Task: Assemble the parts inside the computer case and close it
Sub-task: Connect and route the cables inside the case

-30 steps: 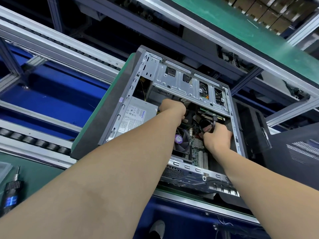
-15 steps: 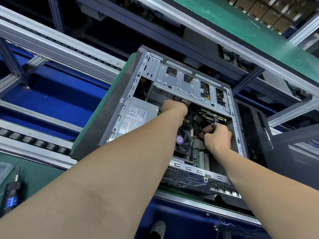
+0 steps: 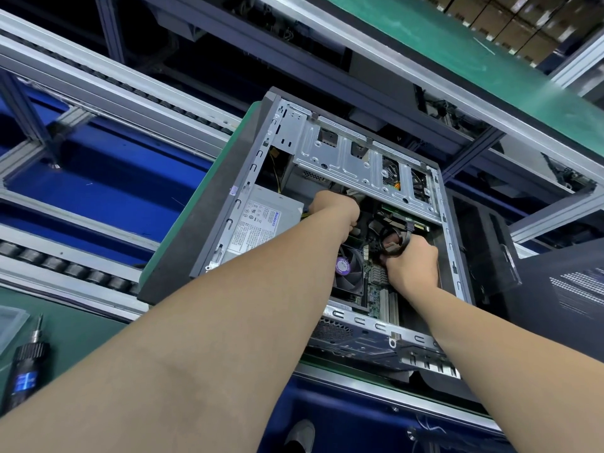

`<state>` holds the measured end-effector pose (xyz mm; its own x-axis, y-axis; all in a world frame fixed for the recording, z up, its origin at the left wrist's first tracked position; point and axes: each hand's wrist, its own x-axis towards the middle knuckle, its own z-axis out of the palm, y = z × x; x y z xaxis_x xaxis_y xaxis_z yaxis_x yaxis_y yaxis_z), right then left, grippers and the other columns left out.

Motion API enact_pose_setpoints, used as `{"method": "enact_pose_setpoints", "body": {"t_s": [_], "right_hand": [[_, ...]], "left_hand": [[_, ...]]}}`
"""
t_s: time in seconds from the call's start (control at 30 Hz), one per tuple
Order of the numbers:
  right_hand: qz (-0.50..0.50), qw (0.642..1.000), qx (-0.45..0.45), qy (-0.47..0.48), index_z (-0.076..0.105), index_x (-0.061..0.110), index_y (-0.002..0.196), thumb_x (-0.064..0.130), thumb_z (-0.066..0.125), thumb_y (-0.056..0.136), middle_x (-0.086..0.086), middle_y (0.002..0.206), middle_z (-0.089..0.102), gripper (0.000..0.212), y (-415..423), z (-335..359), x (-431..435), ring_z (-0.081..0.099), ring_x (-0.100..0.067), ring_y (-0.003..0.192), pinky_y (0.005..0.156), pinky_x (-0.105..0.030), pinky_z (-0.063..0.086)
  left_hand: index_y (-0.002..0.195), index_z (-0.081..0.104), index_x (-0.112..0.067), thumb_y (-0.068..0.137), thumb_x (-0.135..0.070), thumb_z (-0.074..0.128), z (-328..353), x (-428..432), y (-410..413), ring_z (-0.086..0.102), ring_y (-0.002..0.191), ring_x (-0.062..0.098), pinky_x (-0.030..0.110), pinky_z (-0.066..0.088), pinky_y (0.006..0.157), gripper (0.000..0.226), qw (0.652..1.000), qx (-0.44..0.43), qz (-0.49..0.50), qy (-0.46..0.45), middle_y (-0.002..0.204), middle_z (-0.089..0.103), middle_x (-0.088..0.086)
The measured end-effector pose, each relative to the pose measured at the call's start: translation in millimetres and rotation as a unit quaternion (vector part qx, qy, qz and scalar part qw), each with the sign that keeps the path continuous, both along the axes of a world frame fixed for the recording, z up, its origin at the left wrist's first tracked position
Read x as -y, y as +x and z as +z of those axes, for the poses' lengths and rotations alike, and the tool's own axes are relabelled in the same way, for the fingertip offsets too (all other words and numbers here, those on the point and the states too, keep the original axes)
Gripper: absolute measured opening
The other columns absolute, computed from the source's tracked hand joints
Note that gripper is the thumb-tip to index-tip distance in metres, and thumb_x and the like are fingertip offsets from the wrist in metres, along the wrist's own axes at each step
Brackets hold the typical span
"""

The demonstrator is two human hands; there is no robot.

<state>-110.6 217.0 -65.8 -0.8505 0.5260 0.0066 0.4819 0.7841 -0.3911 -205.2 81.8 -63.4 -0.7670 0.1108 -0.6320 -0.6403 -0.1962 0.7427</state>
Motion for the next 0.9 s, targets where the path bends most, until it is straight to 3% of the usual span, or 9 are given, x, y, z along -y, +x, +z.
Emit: {"method": "enact_pose_setpoints", "body": {"t_s": [0.13, 0.17, 0.23, 0.3, 0.37, 0.5, 0.67, 0.77, 0.9], "right_hand": [[0.020, 0.999, 0.030, 0.011, 0.079, 0.011, 0.102, 0.014, 0.066, 0.095, -0.019, 0.099, 0.073, 0.015, -1.7, -1.0, 1.9, 0.066, -0.036, 0.098, 0.082, -0.032, 0.053], [0.018, 0.999, 0.040, 0.009, 0.078, 0.010, 0.102, 0.013, 0.067, 0.093, -0.018, 0.099, 0.073, 0.015, -1.4, -0.7, 2.7, 0.067, -0.034, 0.096, 0.080, -0.031, 0.053], [0.007, 0.999, 0.045, -0.010, 0.078, 0.011, 0.100, 0.009, 0.068, 0.087, -0.015, 0.097, 0.073, 0.017, -0.6, -0.1, 5.3, 0.066, -0.031, 0.090, 0.075, -0.027, 0.050], [0.004, 0.999, 0.027, -0.035, 0.075, 0.015, 0.087, 0.010, 0.072, 0.082, -0.008, 0.087, 0.071, 0.008, 0.8, 0.3, 6.9, 0.063, -0.027, 0.085, 0.066, -0.023, 0.046], [0.006, 0.998, 0.007, -0.064, 0.072, 0.016, 0.081, 0.016, 0.081, 0.082, -0.002, 0.085, 0.070, 0.008, 1.7, 0.5, 8.3, 0.063, -0.024, 0.088, 0.064, -0.022, 0.045], [0.000, 0.997, 0.007, -0.078, 0.075, 0.007, 0.101, 0.024, 0.086, 0.087, -0.012, 0.107, 0.073, 0.025, 1.5, -0.9, 4.4, 0.066, -0.028, 0.105, 0.087, -0.031, 0.051], [-0.006, 0.997, 0.020, -0.070, 0.074, 0.009, 0.106, 0.026, 0.085, 0.087, -0.011, 0.105, 0.073, 0.028, 4.0, -3.4, 1.7, 0.066, -0.026, 0.098, 0.078, -0.027, 0.045], [-0.004, 0.996, 0.031, -0.082, 0.069, 0.021, 0.082, 0.026, 0.084, 0.087, -0.004, 0.089, 0.072, 0.017, 5.2, -3.6, 1.4, 0.069, -0.026, 0.094, 0.077, -0.028, 0.048], [-0.006, 0.997, 0.036, -0.065, 0.059, 0.021, 0.076, 0.025, 0.085, 0.087, -0.004, 0.084, 0.069, 0.028, 5.4, -4.3, 0.0, 0.069, -0.026, 0.088, 0.076, -0.029, 0.049]], "left_hand": [[0.125, 0.053, 0.008, 0.102, -0.008, 0.050, -0.8, 2.7, 6.2, 0.062, 0.057, 0.027, 0.017, 0.043, 0.032, 0.028, 1.000, 0.009, 0.017, -0.020, 0.113, 0.068, 0.023], [0.127, 0.052, 0.008, 0.102, -0.007, 0.050, 0.1, 3.1, 6.1, 0.064, 0.061, 0.028, 0.018, 0.044, 0.033, 0.030, 0.999, 0.001, 0.004, -0.042, 0.116, 0.067, 0.023], [0.130, 0.056, 0.003, 0.099, -0.008, 0.054, 2.6, 3.3, 6.4, 0.072, 0.094, 0.032, 0.030, 0.062, 0.068, 0.034, 0.998, -0.020, -0.032, -0.049, 0.124, 0.066, 0.020], [0.130, 0.056, 0.004, 0.098, -0.007, 0.055, 3.4, 2.9, 8.6, 0.072, 0.105, 0.031, 0.039, 0.059, 0.091, 0.033, 0.995, -0.029, -0.072, -0.060, 0.113, 0.069, 0.018], [0.128, 0.053, 0.008, 0.099, -0.005, 0.051, 8.6, 1.8, 14.9, 0.076, 0.093, 0.032, 0.038, 0.060, 0.084, 0.031, 0.990, -0.044, -0.108, -0.080, 0.090, 0.065, 0.018], [0.118, 0.059, 0.003, 0.087, -0.005, 0.056, 20.2, 3.5, 22.5, 0.077, 0.080, 0.028, 0.033, 0.054, 0.065, 0.032, 0.969, -0.096, -0.204, -0.104, 0.103, 0.071, 0.015], [0.114, 0.059, -0.003, 0.092, -0.027, 0.071, 20.8, 3.0, 26.8, 0.075, 0.090, 0.025, 0.036, 0.056, 0.081, 0.034, 0.923, -0.188, -0.292, -0.165, 0.110, 0.072, 0.009], [0.110, 0.063, -0.003, 0.091, -0.038, 0.073, 15.4, 2.9, 28.7, 0.066, 0.098, 0.029, 0.035, 0.054, 0.088, 0.040, 0.873, -0.258, -0.295, -0.290, 0.113, 0.069, 0.012], [0.120, 0.060, -0.001, 0.089, -0.034, 0.077, 15.0, 2.9, 31.9, 0.067, 0.106, 0.035, 0.040, 0.055, 0.095, 0.049, 0.878, -0.229, -0.284, -0.308, 0.125, 0.062, 0.018]]}}
